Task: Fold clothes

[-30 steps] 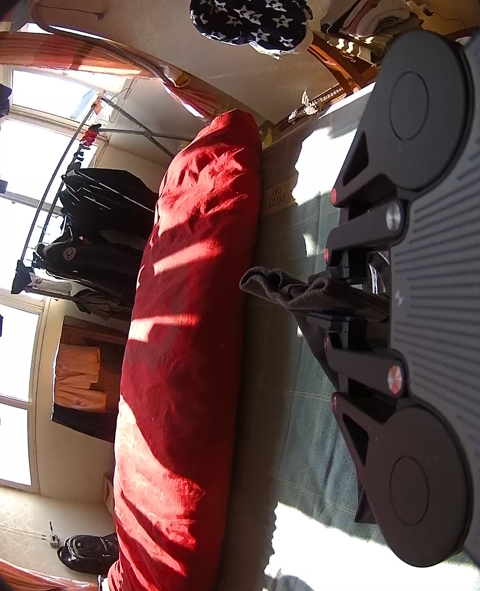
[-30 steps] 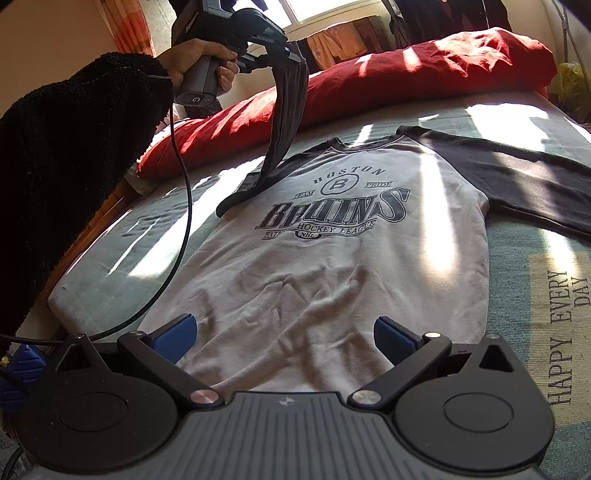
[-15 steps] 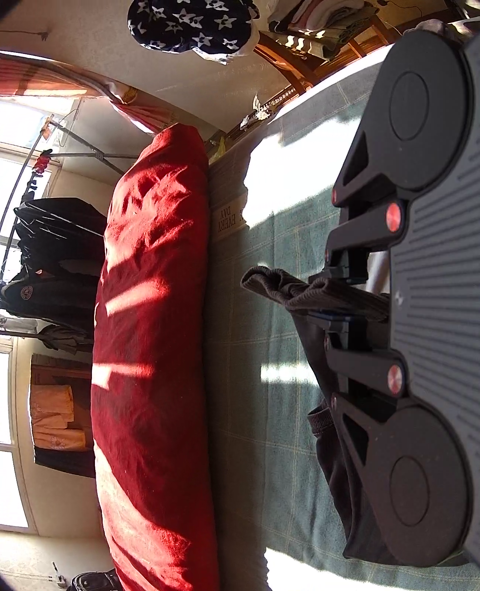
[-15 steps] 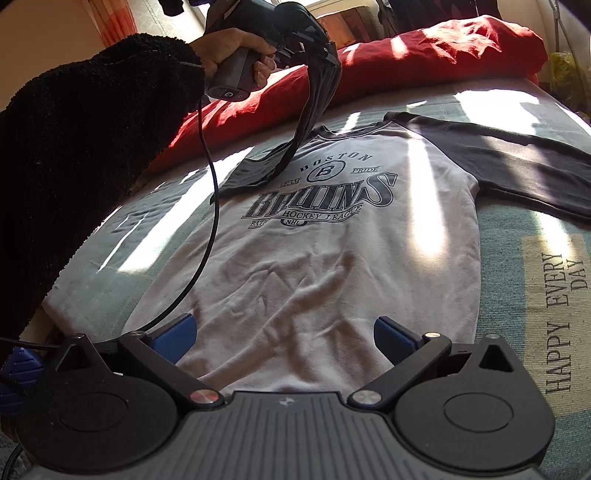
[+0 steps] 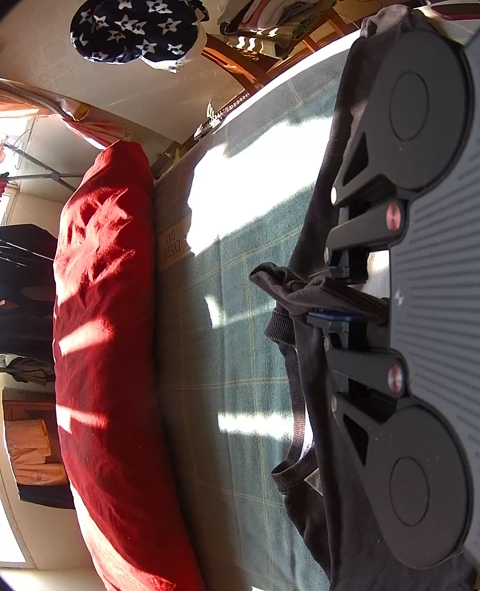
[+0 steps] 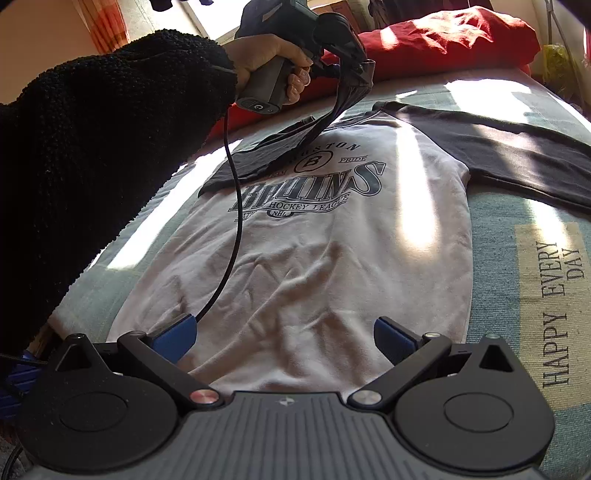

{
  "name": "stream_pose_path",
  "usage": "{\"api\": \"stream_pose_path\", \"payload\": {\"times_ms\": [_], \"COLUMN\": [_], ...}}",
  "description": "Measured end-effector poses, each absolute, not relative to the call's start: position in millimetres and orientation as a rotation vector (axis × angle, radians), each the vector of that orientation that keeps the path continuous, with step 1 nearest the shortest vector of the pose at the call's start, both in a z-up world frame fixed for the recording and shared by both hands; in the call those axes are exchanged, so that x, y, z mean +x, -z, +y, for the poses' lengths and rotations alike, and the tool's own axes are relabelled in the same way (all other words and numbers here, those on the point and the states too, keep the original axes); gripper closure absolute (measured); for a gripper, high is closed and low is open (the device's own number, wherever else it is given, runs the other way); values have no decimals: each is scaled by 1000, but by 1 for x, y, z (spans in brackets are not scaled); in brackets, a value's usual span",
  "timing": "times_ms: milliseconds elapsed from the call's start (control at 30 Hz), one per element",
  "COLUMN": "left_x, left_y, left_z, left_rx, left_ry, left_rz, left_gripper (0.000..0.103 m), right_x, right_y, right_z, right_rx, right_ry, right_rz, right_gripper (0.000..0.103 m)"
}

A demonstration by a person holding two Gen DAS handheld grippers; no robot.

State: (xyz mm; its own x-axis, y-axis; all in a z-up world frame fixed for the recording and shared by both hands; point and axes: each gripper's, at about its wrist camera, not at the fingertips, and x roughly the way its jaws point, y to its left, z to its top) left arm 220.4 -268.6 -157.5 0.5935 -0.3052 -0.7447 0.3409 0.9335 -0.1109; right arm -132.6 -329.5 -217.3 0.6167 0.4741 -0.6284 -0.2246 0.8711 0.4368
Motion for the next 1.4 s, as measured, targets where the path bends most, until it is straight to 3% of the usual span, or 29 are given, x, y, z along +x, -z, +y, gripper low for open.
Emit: {"api": "stream_pose_path", "payload": {"times_ms": [533,667,967,1167,1400], "left_x": [212,205,177,156,148], "left_y": [144,127,104,130,193], "left_z": [-263,-218,-74,-7,10], "left_rx": [50,73,78,-22,-135], "left_ry": [437,398,258,279,396], "left_rz": [867,863,850,844,808], "left_gripper": [74,63,51,39,39], "right_x": [-138,-139,-134,-126,-115], "right_y": [210,207,197,192,193], "right_z": [-323,-319,-307,-301,-285], "right_rx": [301,294,276,297,212], "right_ry": [-382,-376,-361,-332,-261], "right_rz": [818,813,800,772,723], "right_gripper": [0,0,0,0,0]}}
